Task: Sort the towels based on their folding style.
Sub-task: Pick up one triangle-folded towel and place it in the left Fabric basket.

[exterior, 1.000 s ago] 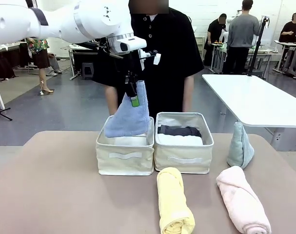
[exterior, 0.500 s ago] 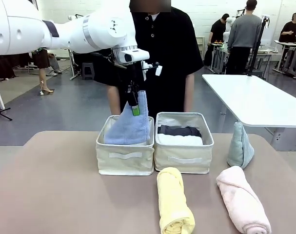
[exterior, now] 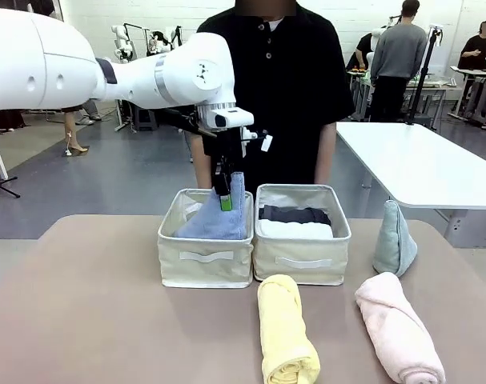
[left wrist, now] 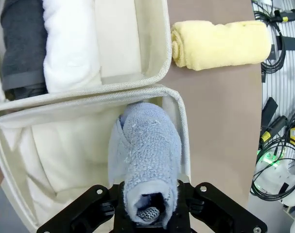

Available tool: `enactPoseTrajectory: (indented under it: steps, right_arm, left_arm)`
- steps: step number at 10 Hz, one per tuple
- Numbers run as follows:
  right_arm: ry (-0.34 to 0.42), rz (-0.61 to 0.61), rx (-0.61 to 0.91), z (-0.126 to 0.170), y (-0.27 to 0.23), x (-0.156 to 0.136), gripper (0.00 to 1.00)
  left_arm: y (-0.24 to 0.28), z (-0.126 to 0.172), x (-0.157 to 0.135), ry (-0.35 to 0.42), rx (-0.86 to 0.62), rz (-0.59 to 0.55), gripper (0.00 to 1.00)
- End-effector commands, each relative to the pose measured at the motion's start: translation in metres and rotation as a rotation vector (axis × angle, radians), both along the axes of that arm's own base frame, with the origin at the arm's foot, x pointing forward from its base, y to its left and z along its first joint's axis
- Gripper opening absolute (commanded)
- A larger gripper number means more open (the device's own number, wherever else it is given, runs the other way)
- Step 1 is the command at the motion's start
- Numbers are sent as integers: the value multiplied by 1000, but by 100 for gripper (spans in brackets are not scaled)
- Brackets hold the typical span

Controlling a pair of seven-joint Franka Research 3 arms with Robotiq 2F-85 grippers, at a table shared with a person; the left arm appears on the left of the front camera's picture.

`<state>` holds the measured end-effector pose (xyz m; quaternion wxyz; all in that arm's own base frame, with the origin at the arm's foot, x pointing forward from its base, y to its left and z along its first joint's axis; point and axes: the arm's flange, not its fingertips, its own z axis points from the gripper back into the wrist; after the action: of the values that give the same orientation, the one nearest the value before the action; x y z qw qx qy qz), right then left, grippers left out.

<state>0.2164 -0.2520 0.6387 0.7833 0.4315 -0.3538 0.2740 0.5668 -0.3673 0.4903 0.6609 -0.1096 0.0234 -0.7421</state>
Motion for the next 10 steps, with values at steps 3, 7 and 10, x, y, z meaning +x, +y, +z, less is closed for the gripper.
enactPoseTrajectory:
  steps: [3, 7, 10]
  right_arm:
    - [-23, 6, 20, 3, 0, 0, 100]
    - [-23, 6, 20, 3, 0, 0, 100]
    - [-23, 6, 20, 3, 0, 0, 100]
  left_arm:
    - [-7, -39, -9, -2, 60, 38, 21]
    - [-17, -82, -38, -138, 200, 19, 21]
    - [-19, -95, -45, -136, 216, 0, 21]
